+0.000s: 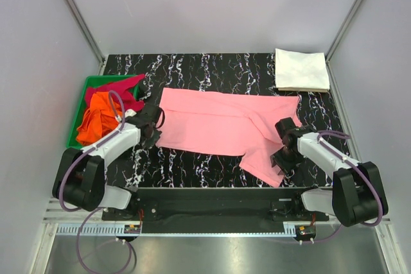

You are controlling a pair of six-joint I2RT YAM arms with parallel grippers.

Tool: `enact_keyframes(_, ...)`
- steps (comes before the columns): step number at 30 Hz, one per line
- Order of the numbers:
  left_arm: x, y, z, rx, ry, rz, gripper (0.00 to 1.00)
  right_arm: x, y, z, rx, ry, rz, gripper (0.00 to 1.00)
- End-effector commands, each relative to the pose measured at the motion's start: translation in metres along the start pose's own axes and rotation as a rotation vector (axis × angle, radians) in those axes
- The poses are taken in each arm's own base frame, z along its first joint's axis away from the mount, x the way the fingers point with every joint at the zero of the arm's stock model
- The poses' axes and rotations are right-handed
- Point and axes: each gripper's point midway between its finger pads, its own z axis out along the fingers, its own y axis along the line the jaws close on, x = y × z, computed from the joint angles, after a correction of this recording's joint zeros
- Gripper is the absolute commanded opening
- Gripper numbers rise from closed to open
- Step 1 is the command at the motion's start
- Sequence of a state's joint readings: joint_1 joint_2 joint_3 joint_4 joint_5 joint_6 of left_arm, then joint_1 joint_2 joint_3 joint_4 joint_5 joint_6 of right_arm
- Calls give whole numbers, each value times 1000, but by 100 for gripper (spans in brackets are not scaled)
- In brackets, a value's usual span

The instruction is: Fold and stack the t-shirts

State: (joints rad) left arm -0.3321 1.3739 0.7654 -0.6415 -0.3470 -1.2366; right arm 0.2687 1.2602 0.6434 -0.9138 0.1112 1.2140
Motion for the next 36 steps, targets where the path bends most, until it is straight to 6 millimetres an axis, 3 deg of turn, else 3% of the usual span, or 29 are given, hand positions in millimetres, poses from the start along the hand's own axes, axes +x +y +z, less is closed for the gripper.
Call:
enact_keyframes(1,-25,-22,-16,69,-85,-12,0,1,1,-4,-12,-5,9,47)
enact_keyframes(4,-30,-26,-19,78,-104,-12,0,-8,2,-3,-4,-54,31,47)
enact_keyframes(7,-33,-30,-22,90,-110,-7,0,-27,19,-10,-34,-135,-9,47)
enact_keyframes(10,-33,-29,-23,96,-106,-2,0,-49,55,-44,-148,-210,-63,46)
enact_keyframes(13,-27,-26,-22,93,-100,0,0,-67,77,-68,-223,-290,-89,48)
enact_keyframes(16,-17,-19,-17,75,-82,11,0,-84,128,-93,-403,-373,-199,47)
enact_keyframes(17,-13,-18,-16,70,-78,15,0,-91,153,-98,-478,-422,-284,44)
enact_keyframes(19,-6,-14,-13,60,-70,23,0,-99,182,-110,-552,-461,-327,41)
enact_keyframes(21,1,-12,-12,57,-67,39,0,-106,214,-106,-591,-484,-386,33)
enact_keyframes(22,2,-9,-11,51,-69,45,0,-113,232,-118,-618,-506,-391,31)
enact_keyframes(23,2,-9,-11,50,-73,52,0,-115,241,-99,-573,-489,-410,29)
enact_keyframes(25,3,-6,-10,45,-76,53,0,-119,264,-97,-581,-482,-420,27)
enact_keyframes(26,3,-4,-10,44,-79,52,0,-117,272,-76,-550,-449,-440,27)
enact_keyframes(28,1,-4,-12,50,-94,54,0,-113,291,-55,-546,-397,-459,26)
enact_keyframes(31,0,-3,-13,48,-106,60,0,-110,311,-44,-561,-363,-473,25)
enact_keyframes(32,0,-2,-12,46,-108,60,0,-107,314,-27,-543,-335,-488,25)
enact_keyframes(36,0,4,-12,41,-112,54,0,-95,328,-6,-556,-261,-522,26)
